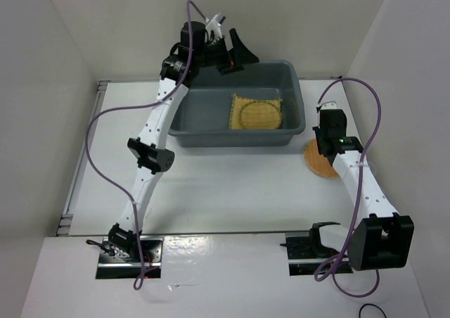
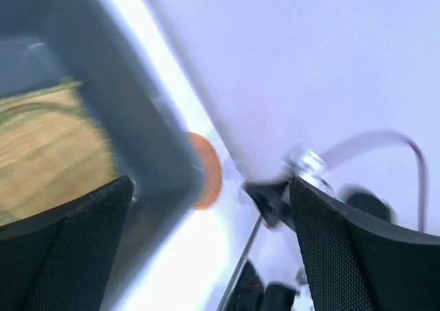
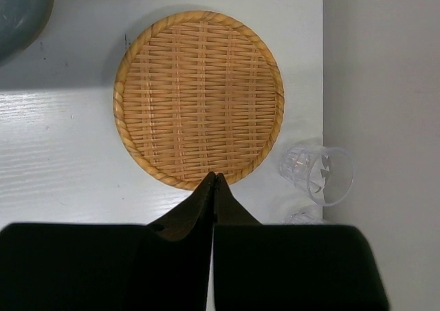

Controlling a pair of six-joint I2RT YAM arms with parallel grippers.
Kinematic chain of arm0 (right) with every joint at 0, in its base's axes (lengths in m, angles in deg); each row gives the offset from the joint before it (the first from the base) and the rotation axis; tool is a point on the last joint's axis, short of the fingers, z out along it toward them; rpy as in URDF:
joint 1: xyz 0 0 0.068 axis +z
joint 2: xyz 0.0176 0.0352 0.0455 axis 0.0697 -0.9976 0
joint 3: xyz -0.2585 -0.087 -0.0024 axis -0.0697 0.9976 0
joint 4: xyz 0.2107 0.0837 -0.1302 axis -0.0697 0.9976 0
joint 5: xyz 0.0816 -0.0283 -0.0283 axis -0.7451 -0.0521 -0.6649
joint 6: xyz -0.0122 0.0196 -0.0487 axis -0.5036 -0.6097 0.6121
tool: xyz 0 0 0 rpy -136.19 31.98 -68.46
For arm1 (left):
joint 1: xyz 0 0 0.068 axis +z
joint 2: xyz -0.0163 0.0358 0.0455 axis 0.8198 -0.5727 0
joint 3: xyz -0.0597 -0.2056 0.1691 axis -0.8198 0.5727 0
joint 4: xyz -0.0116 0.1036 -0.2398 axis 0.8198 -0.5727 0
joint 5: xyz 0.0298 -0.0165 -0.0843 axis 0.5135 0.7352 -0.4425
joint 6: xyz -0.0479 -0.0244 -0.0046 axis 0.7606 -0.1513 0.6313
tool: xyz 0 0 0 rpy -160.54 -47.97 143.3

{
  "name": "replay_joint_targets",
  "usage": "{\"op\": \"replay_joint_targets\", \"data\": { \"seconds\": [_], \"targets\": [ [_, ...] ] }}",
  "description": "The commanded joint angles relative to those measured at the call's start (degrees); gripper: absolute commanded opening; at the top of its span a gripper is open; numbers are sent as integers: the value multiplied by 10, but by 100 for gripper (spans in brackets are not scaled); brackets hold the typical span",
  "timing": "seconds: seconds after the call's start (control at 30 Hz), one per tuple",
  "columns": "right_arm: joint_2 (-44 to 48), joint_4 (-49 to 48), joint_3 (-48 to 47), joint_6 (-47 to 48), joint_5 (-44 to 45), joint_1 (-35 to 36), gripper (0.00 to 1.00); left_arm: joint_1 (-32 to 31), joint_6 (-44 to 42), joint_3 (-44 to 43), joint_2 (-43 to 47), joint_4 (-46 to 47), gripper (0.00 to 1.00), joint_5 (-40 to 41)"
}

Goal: Place the mixed dishes into the plastic bin

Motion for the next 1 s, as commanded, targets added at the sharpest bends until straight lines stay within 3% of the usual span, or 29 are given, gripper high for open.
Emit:
{"op": "replay_joint_targets", "data": {
  "seconds": [0.0,0.1,0.27,0.4,0.53,0.6,0.97],
  "targets": [
    [-6,-26,-2,-8,14,4,0,-112,-151,-16,38,-181,100,78],
    [-11,-26,-2,-8,3,4,0,-177,-162,-16,-6,-251,100,117],
    [-29,-52,9,-8,40,4,0,-259,-162,-16,-75,-257,100,116],
    [-57,-57,-12,29,-40,-53,0,-264,-162,-16,-113,-275,100,118],
    [-130,-26,-59,93,-207,-141,0,-277,-192,-16,-138,-306,100,159],
    [-155,-20,-59,123,-247,-155,0,-283,-192,-16,-138,-306,100,166],
    [-274,-50,-32,187,-304,-175,0,-294,-187,-16,-143,-347,100,243]
  ]
}}
